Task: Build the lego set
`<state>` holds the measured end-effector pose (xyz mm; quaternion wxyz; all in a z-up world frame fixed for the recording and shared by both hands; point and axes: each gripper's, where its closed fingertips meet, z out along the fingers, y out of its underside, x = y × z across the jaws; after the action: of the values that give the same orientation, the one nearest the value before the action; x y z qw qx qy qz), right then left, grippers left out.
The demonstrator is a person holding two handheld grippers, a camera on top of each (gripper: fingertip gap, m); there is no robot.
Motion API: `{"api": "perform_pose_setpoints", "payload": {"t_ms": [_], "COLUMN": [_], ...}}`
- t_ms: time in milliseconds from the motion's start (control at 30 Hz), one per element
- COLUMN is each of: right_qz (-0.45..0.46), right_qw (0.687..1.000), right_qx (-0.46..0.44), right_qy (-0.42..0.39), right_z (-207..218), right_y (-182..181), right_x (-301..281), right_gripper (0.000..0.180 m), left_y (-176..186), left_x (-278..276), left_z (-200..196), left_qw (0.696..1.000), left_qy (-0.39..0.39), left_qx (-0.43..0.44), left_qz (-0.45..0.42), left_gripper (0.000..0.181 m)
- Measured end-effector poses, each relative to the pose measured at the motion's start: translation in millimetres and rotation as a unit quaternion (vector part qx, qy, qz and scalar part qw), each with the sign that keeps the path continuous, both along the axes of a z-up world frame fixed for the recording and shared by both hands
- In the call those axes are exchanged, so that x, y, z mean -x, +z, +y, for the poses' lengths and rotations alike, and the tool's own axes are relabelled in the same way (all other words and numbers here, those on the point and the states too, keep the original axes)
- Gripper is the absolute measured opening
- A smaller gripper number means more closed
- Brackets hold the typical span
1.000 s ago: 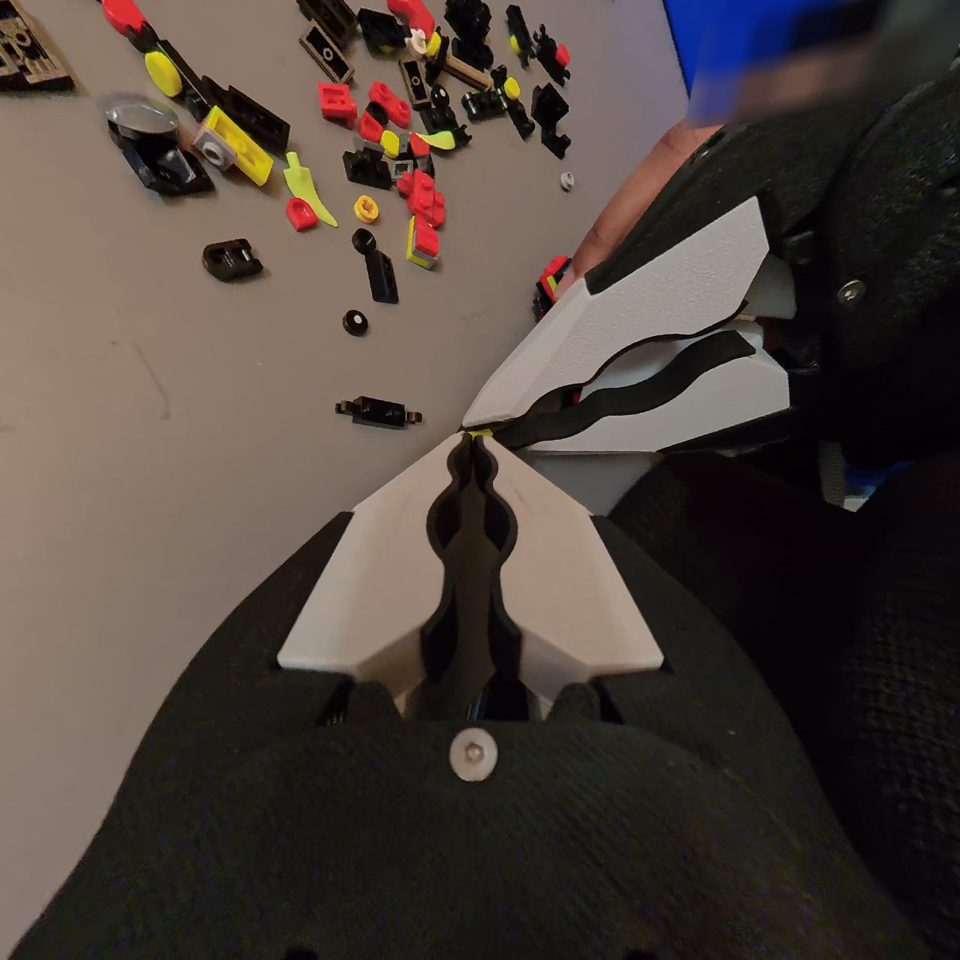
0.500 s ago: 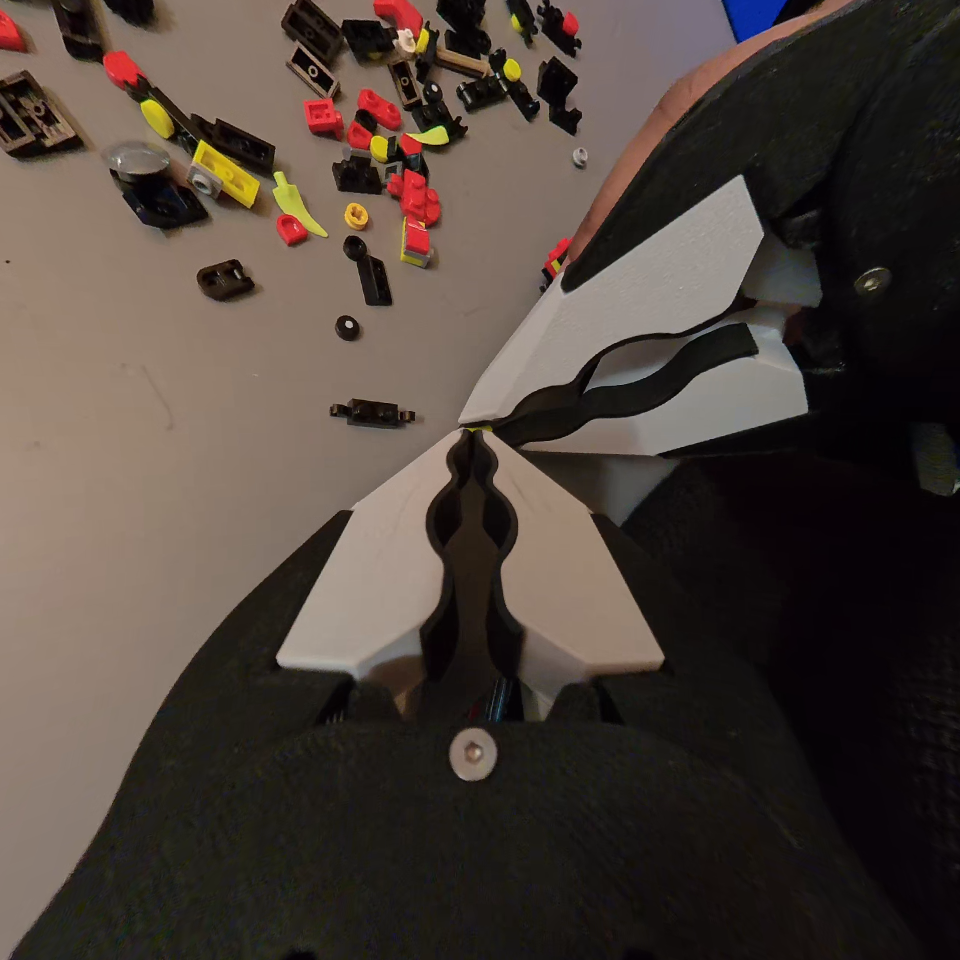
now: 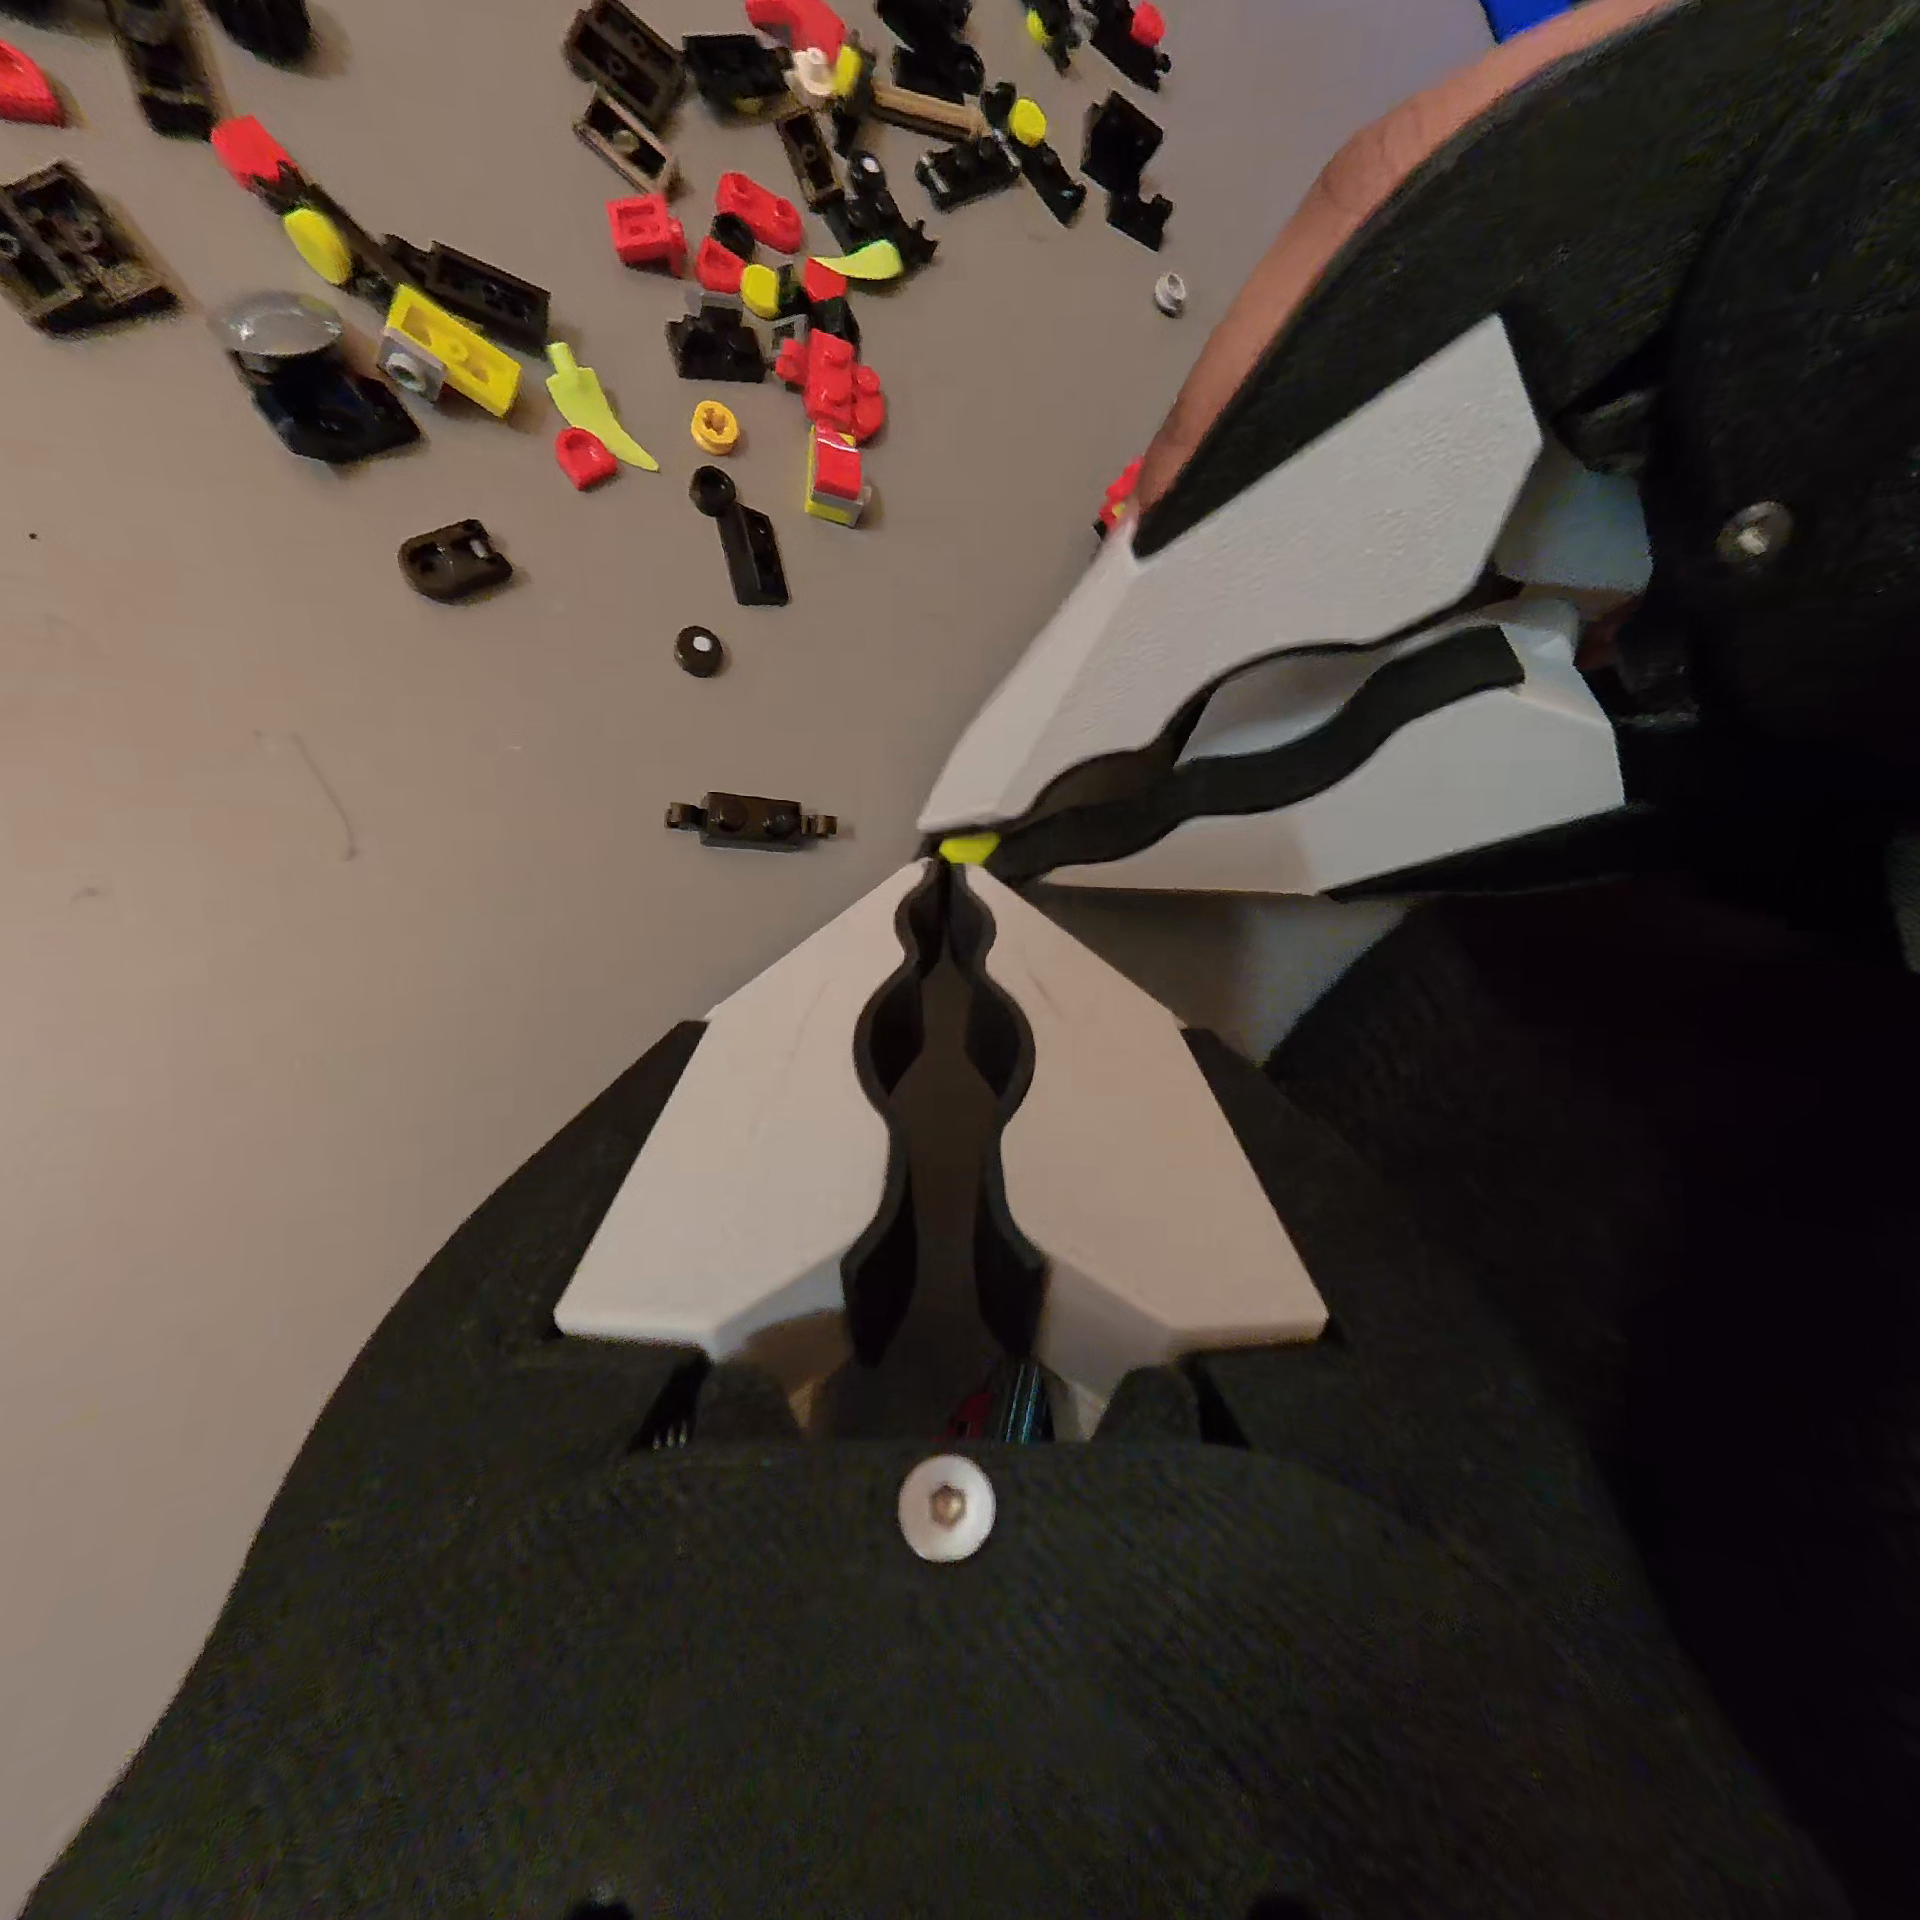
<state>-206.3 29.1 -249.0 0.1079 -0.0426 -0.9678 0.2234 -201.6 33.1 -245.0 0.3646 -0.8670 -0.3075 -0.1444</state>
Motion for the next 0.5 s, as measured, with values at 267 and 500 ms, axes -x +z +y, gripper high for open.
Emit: {"api": "perform_pose_setpoints", "payload": {"t_ms": [267, 500], "right_qz": [0.0, -0.015], "right_qw": [0.998, 0.998], "right_qx": [0.041, 0.042], "right_qy": [-0.038, -0.054], "right_z": [11, 18], "right_y": [14, 8], "right_x": [9, 9], "right_gripper": [0.008, 0.009], "left_y": [3, 0], "left_x": [5, 7], "left_z": [-3, -5], "left_qw": [1.0, 1.0], "left_qy": [0.012, 0.008], "left_qx": [-0.013, -0.017], "left_qz": [-0.009, -0.019], "left_gripper": [0.0, 0.0]}}
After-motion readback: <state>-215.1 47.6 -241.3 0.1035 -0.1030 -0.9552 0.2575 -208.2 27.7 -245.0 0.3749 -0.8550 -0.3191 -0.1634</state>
